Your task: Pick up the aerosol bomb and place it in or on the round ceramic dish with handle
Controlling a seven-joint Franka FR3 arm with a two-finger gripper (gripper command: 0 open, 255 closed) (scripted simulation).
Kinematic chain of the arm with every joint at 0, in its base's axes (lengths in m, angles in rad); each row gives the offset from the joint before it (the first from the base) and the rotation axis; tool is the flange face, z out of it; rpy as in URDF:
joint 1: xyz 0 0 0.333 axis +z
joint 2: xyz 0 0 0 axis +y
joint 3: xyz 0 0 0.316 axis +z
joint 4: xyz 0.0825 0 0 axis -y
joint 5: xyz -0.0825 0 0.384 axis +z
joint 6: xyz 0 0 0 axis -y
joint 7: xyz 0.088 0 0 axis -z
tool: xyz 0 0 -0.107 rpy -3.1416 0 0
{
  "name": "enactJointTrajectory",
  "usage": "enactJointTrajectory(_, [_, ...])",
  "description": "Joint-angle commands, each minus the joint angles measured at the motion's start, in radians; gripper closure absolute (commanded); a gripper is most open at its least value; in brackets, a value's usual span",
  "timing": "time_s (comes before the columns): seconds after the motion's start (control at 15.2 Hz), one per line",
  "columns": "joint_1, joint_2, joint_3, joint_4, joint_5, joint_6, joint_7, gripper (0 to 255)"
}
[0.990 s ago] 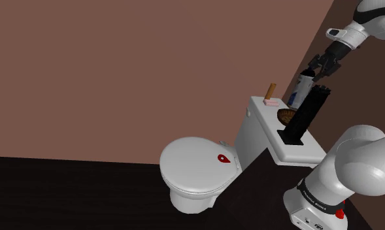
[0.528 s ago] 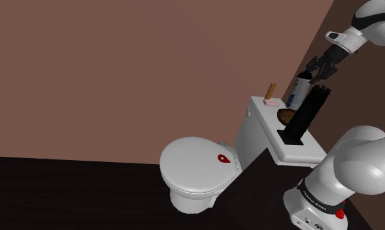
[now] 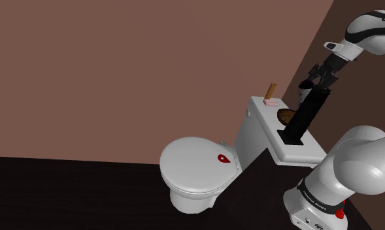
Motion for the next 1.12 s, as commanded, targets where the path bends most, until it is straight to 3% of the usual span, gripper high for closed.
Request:
enactJointTrajectory(0.0, [0.013,-0.028,-0.132,-0.025,0.127,0.019,-0.009,255])
enactJointTrajectory(0.46, [0.031,-0.05,-0.143,-0.024,0.104,0.017,0.011,255])
enactJointTrajectory(0.53, [0.043,-0.042,-0.139,-0.014,0.114,0.014,0.019,0])
enactJointTrajectory(0.66, [0.078,-0.008,-0.182,0.002,0.128,0.036,0.001,0])
enactJointTrajectory(0.79, [0.091,0.001,-0.171,0.025,0.142,0.019,0.013,0])
enactJointTrajectory(0.86, [0.043,-0.065,-0.15,-0.024,0.089,0.016,0.024,0])
enactJointTrajectory(1.06, [0.027,-0.067,-0.128,0.068,0.098,-0.086,0.019,0])
